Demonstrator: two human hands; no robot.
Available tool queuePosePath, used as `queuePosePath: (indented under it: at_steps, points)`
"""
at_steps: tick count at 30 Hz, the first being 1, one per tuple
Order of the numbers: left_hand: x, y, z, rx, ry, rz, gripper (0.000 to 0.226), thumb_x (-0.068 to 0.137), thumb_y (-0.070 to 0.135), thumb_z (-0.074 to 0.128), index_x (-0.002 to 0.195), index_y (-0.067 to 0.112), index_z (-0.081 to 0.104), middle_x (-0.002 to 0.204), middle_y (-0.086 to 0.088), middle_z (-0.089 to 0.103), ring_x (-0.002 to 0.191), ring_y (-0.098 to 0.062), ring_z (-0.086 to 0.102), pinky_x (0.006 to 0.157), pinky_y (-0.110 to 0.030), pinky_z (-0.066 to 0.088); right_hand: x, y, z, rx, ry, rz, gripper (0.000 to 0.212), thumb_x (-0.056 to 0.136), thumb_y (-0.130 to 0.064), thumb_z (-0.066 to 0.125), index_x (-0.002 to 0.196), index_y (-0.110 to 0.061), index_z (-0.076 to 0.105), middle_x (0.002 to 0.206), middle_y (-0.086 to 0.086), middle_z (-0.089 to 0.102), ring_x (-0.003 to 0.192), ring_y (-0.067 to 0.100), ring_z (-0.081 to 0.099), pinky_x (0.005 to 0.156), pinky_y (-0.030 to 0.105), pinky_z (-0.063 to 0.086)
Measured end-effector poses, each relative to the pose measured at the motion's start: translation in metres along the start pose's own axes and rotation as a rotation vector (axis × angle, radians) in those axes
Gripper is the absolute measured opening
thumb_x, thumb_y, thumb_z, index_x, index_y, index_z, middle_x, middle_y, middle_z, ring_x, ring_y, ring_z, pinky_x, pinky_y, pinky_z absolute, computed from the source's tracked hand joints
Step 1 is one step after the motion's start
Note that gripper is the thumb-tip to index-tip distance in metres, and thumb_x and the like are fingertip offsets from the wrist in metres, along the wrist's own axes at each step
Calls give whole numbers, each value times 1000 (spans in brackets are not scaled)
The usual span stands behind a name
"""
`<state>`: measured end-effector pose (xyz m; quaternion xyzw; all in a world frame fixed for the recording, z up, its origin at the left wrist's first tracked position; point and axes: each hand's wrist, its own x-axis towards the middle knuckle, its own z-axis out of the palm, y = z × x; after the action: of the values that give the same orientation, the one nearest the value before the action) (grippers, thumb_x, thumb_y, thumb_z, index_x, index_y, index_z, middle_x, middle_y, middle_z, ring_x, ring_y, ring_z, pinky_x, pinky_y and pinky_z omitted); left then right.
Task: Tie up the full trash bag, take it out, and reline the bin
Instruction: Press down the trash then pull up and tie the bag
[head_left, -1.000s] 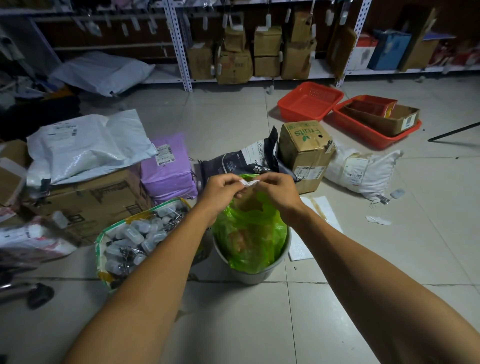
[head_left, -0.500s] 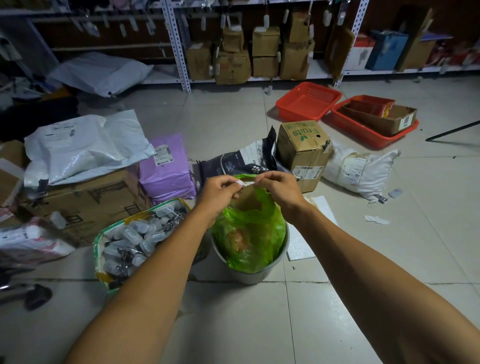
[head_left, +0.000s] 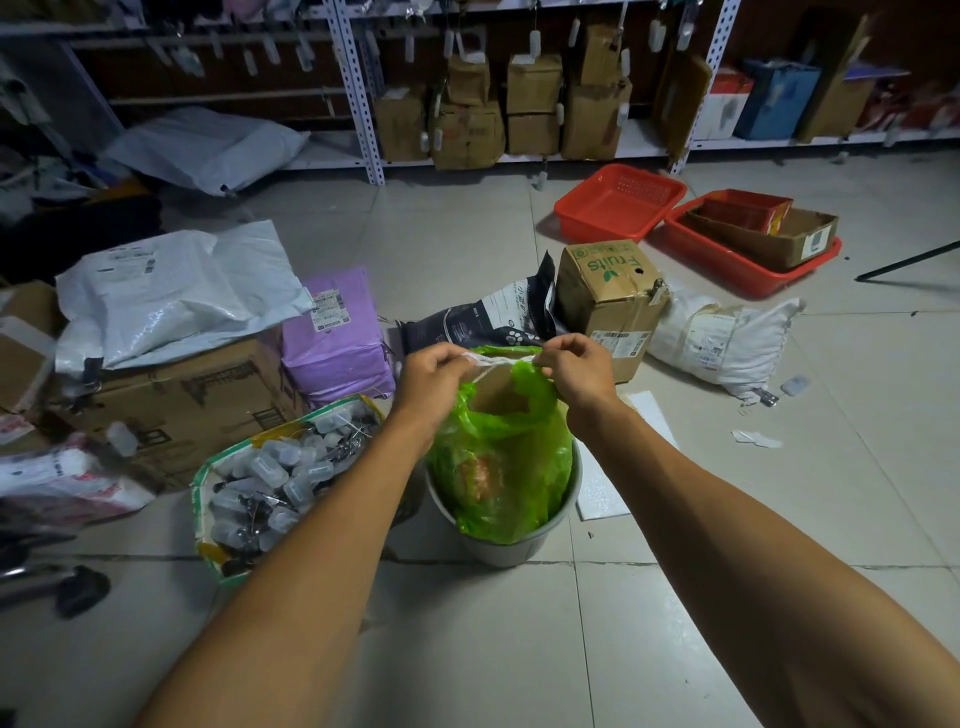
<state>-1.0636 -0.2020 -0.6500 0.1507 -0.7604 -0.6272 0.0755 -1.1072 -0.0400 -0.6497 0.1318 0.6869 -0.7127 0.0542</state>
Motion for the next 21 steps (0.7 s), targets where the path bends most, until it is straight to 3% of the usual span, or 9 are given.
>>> queuePosePath:
  at_steps: [4, 6, 9, 12, 16, 19, 21]
  points:
    - [3, 2, -7, -350, 46, -132, 21, 94, 1, 50, 79, 10, 63, 81, -9, 69, 75, -17, 67, 90, -36, 52, 6, 12, -10, -76, 9, -8, 22, 85, 7, 57, 78, -14, 60, 75, 6, 60, 61, 14, 52, 57, 25, 44]
    - [5, 1, -7, -431, 26, -167, 20, 96, 5, 46, 81, 10, 59, 85, -11, 72, 76, -21, 69, 86, -35, 52, 7, 17, -13, -217, 2, -70, 18, 86, 4, 57, 87, -10, 68, 80, 9, 65, 64, 14, 55, 58, 25, 44]
    - [9, 1, -3, -589, -15, -219, 20, 97, 13, 42, 79, 15, 52, 87, -10, 76, 77, -22, 71, 73, -33, 49, 9, 22, -17, -392, -19, -174, 23, 86, 1, 55, 99, -3, 74, 87, 10, 70, 74, 17, 61, 66, 28, 49]
    - [12, 1, -2, -723, -19, -285, 22, 97, 13, 42, 77, 13, 51, 77, -10, 74, 84, -26, 69, 82, -36, 48, 11, 24, -24, -515, -13, -230, 26, 85, 0, 54, 98, -4, 76, 95, 11, 74, 81, 18, 62, 77, 33, 52]
    - [12, -8, -4, -742, 35, -283, 23, 101, 11, 43, 81, 10, 54, 64, -3, 67, 86, -28, 69, 92, -39, 50, 11, 27, -33, -756, -48, -290, 26, 85, -2, 54, 99, -8, 76, 103, 9, 74, 94, 26, 67, 75, 25, 43]
    - [14, -14, -6, -734, 114, -284, 20, 101, 10, 45, 84, 9, 55, 73, -7, 59, 82, -26, 69, 88, -39, 52, 12, 29, -38, -901, -40, -344, 25, 86, -5, 55, 99, -12, 76, 105, 8, 74, 98, 32, 66, 73, 26, 40]
    - [16, -17, -7, -724, 150, -294, 17, 100, 11, 47, 87, 8, 56, 79, -9, 58, 83, -26, 69, 88, -41, 53, 11, 29, -42, -980, -27, -368, 27, 86, -5, 52, 97, -10, 76, 101, 13, 74, 95, 39, 64, 73, 32, 47]
